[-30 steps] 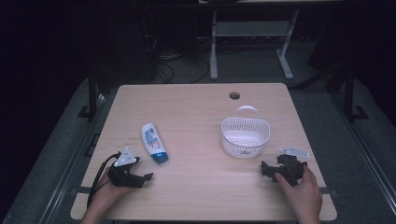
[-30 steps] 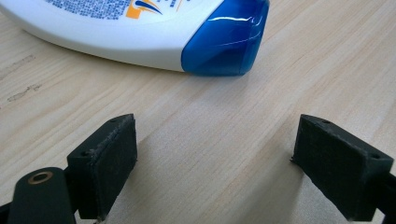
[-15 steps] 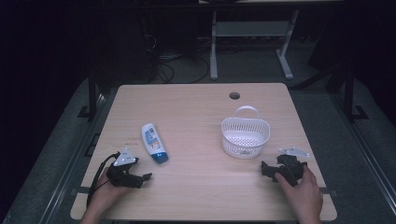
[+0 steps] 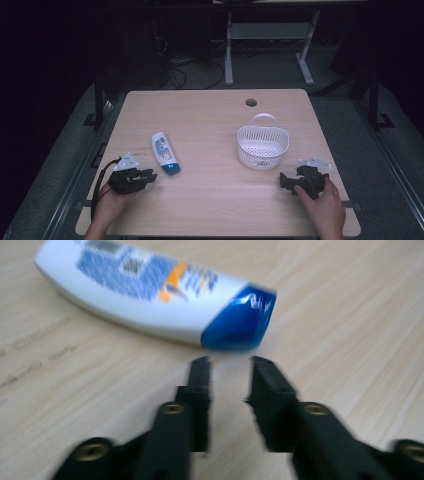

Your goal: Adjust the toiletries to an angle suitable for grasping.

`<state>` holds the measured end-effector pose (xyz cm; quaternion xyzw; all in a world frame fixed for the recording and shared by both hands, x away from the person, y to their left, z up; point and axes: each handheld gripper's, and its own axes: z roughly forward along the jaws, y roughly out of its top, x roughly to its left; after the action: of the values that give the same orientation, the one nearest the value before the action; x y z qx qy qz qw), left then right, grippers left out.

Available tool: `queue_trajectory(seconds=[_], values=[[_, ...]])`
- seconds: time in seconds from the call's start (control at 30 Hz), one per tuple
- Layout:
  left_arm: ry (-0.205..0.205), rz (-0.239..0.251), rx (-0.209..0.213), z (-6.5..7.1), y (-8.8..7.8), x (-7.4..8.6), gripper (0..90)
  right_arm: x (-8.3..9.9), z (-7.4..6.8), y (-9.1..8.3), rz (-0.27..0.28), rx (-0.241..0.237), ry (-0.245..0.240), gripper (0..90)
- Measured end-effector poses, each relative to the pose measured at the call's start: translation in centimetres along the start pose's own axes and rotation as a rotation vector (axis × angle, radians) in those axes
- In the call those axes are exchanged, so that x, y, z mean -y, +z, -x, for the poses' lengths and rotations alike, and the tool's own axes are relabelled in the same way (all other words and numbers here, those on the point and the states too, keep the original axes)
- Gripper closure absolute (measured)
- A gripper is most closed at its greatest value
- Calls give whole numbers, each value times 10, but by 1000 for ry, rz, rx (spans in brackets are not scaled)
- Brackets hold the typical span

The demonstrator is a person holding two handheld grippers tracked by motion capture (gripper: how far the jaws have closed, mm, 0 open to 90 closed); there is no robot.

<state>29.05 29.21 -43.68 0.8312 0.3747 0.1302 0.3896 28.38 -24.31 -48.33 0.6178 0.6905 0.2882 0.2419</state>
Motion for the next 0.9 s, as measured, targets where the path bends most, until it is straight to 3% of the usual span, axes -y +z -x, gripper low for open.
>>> queue_trajectory(seconds=[0.03,0.07,0.13,0.37,0.6,0.9], values=[[-5,10,1,0,-2,-3,789,0,0,0,0,0,0,0],[-18,19,6,-1,-4,-7,900,0,0,0,0,0,0,0],[-38,22,31,-3,-5,-13,900,0,0,0,0,-1,0,0],[-16,25,46,0,2,-32,900,0,0,0,0,-1,-1,0],[17,22,63,4,21,-56,900,0,0,0,0,-2,-1,0],[12,13,71,4,44,-69,900,0,0,0,0,-2,-2,0]])
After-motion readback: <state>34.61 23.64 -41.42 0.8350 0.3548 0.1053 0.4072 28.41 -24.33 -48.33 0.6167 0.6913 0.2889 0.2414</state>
